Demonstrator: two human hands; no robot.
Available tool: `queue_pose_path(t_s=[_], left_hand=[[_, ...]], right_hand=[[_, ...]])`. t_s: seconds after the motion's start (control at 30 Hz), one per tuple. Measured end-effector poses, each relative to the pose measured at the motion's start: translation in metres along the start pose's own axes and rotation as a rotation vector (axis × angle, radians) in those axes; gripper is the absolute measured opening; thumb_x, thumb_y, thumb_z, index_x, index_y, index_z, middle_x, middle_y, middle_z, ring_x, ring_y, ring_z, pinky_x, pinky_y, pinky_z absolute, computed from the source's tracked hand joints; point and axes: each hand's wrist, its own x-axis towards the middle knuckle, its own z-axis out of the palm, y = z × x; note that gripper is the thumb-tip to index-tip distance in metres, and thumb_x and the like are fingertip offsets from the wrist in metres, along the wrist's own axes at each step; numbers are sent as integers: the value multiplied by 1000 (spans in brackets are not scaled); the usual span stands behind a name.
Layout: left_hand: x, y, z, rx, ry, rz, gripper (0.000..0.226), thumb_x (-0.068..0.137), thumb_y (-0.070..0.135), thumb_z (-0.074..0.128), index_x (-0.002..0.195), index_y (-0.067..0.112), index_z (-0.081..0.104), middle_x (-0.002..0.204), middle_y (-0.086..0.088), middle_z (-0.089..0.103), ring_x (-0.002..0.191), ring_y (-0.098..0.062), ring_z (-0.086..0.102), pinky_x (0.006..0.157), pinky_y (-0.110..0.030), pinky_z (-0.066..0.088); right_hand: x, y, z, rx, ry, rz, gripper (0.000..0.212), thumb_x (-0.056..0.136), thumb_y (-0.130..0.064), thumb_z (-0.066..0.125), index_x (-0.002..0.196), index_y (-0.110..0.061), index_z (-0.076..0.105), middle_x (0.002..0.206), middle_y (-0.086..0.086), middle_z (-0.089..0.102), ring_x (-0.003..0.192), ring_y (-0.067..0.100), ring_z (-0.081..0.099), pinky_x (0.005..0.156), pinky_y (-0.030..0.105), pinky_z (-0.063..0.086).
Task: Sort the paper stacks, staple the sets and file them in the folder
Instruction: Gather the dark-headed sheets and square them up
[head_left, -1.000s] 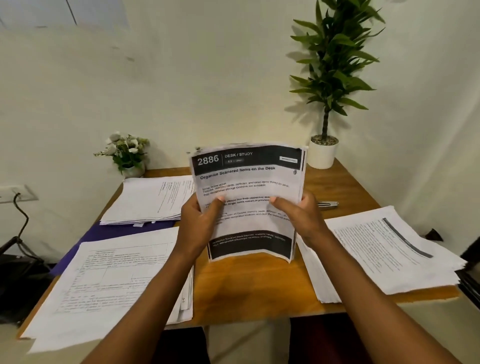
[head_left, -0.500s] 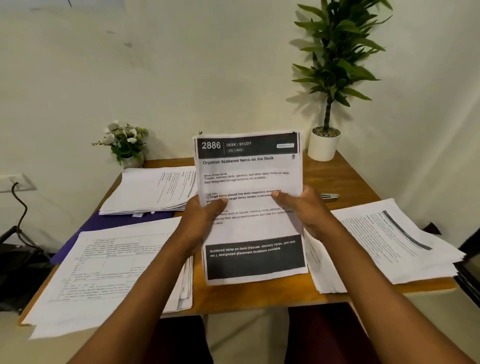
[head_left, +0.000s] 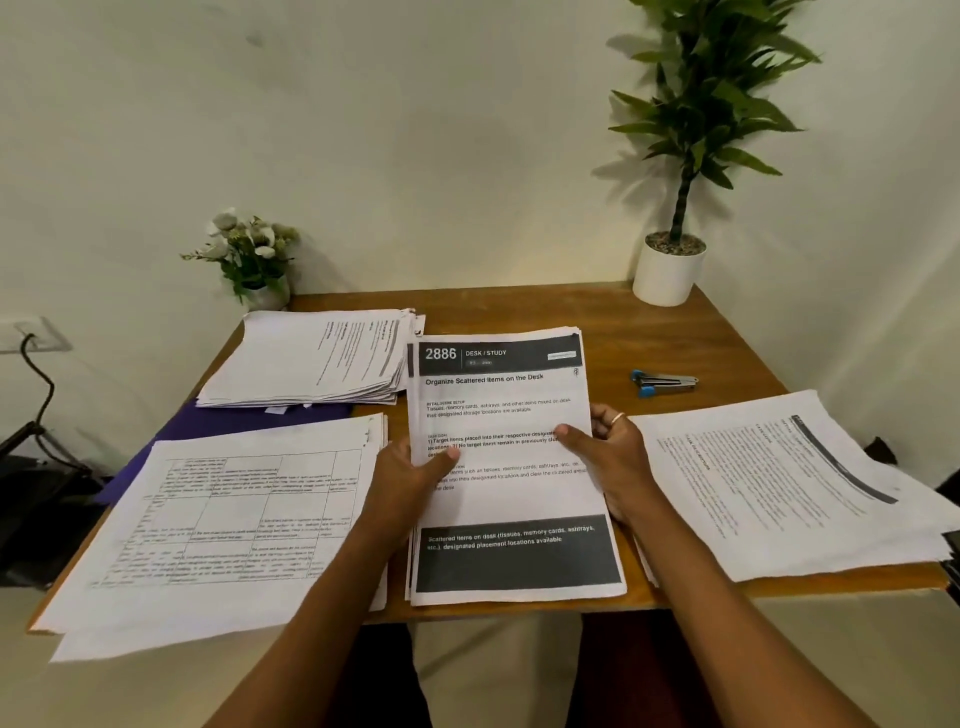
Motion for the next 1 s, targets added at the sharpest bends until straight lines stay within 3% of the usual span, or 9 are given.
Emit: queue_pose_path(t_s=[0.1,0.23,0.37,0.47,0.6,0.77,1.0], left_hand=[[-2,1,-2,-85,-21,-6,27,91,11,73,117,10,66,106,-4,78,95,-25,76,74,-34,62],[-1,2,-2,-161,-3,-11,26,94,14,69,119,10,66,109,-4,77,97,-28,76,75,-38,63],[-1,3,-2,-174,28,23,20,100,18,59,120,17,65,106,7,78,95,-18,76,68,-26,61],[0,1,-2,-152,62,27,22,102,24,57,122,20,65,106,8,78,96,-17,75,69,-26,61],[3,-5,-2,-113,98,24,24,103,29,54,122,21,66,107,7,77,96,-16,75,71,-28,62],[4,-7,-2,-53,100,50,27,104,29,53,125,16,65,107,9,75,94,-9,74,67,-22,60],[4,-12,-4,-85,98,45,27,102,28,56,124,16,65,108,7,77,98,-17,75,73,-29,62]], right_hand=[[1,2,-1,-11,7,2,63,69,-24,86,123,-6,60,116,7,75,104,30,74,85,46,61],[0,1,-1,-15,6,-4,49,79,-15,81,122,-6,60,115,5,76,103,28,74,82,43,62],[0,2,-1,27,14,-14,46,84,-7,78,123,-3,55,115,6,76,103,28,74,82,42,62],[2,3,0,25,37,-27,47,84,-7,78,121,0,51,113,7,76,103,29,74,84,45,62],[2,7,0,4,105,-58,31,84,-18,79,108,-7,62,105,9,78,98,30,75,86,47,60],[3,9,0,-54,166,-84,22,83,-30,80,89,-10,71,89,7,77,88,26,74,73,34,59],[4,8,-2,-59,159,-45,15,86,-25,78,94,-13,75,95,6,79,95,29,75,82,42,61]])
